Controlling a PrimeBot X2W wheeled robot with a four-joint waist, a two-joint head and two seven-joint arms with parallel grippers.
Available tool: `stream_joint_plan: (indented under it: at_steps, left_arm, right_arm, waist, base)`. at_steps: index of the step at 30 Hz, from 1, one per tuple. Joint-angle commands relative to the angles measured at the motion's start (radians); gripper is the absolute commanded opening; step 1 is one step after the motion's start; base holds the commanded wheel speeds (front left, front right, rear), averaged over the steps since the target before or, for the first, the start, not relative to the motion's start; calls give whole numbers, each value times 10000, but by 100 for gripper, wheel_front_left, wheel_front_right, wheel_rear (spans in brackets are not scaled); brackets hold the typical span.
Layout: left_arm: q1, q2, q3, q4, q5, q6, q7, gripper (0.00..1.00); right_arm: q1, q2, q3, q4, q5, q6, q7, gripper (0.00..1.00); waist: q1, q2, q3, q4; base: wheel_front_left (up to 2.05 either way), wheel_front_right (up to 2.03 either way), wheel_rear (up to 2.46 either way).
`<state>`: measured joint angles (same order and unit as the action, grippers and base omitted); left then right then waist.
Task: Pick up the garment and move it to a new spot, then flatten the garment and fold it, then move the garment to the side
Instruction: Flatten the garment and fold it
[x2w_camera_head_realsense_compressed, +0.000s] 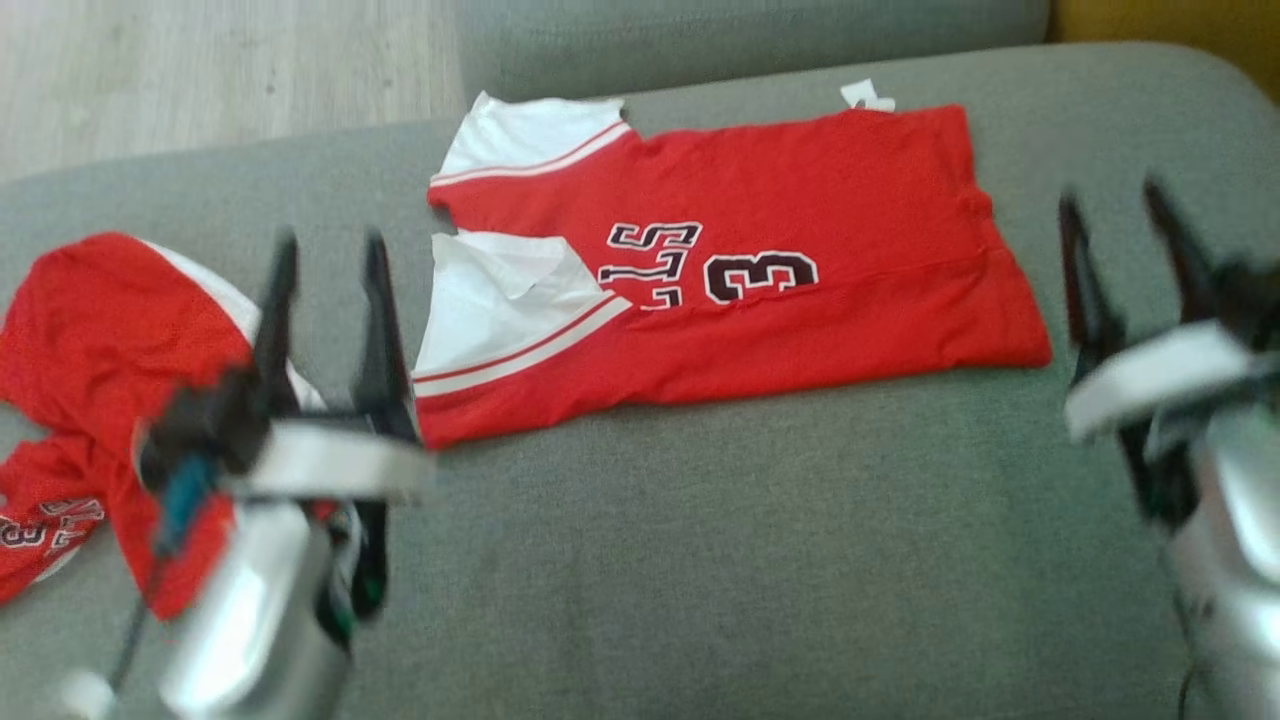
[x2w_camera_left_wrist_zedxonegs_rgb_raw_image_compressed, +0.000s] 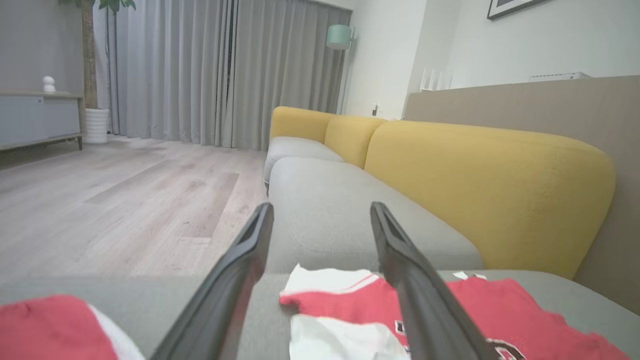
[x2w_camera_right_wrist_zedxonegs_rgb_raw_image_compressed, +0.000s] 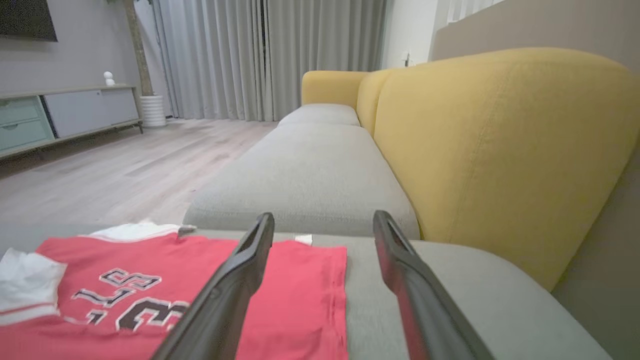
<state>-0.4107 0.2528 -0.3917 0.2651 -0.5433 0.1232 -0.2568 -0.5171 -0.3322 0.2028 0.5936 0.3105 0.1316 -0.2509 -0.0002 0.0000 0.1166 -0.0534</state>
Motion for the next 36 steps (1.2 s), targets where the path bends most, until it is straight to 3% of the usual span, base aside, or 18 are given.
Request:
stream_joint_plan:
  at_steps: [1, 9, 17, 27, 31, 36]
  left_arm:
    - [264, -62, 639, -483, 277, -39, -47, 100]
    - [1541, -773, 1104, -225, 992, -370, -48, 100]
    - [1113, -1009, 1120, 1040, 1548, -548, 28, 100]
    - [-92, -1035, 836, 3626, 1558, -376, 1641, 100]
    - [-491, -886, 720, 4655, 1753, 21, 2342, 100]
    - [-756, -846, 521, 5289, 1761, -136, 2861, 100]
  right_arm:
    - [588, 247, -386, -610, -544, -9, -106, 100]
    - [1932, 1032, -1111, -1248, -1611, -9, -81, 100]
    - [1835, 1183, -1166, -1892, -1979, -9, 256, 100]
    - [1342, 1062, -968, -2350, -1929, -9, 589, 100]
    - [1038, 1060, -761, -2457, -1897, -9, 628, 100]
    - [864, 1066, -633, -2545, -1849, -9, 662, 100]
  waist:
    - [2, 0, -232, -6]
    - [2, 0, -384, -88]
    - [2, 0, 35, -252]
    - [2, 0, 632, -596]
    - [2, 0, 841, -783]
    - [2, 0, 949, -891]
  base:
    - [0, 0, 0]
    - [0, 0, 0]
    - [0, 0, 0]
    - [0, 0, 0]
    - [0, 0, 0]
    - [0, 0, 0]
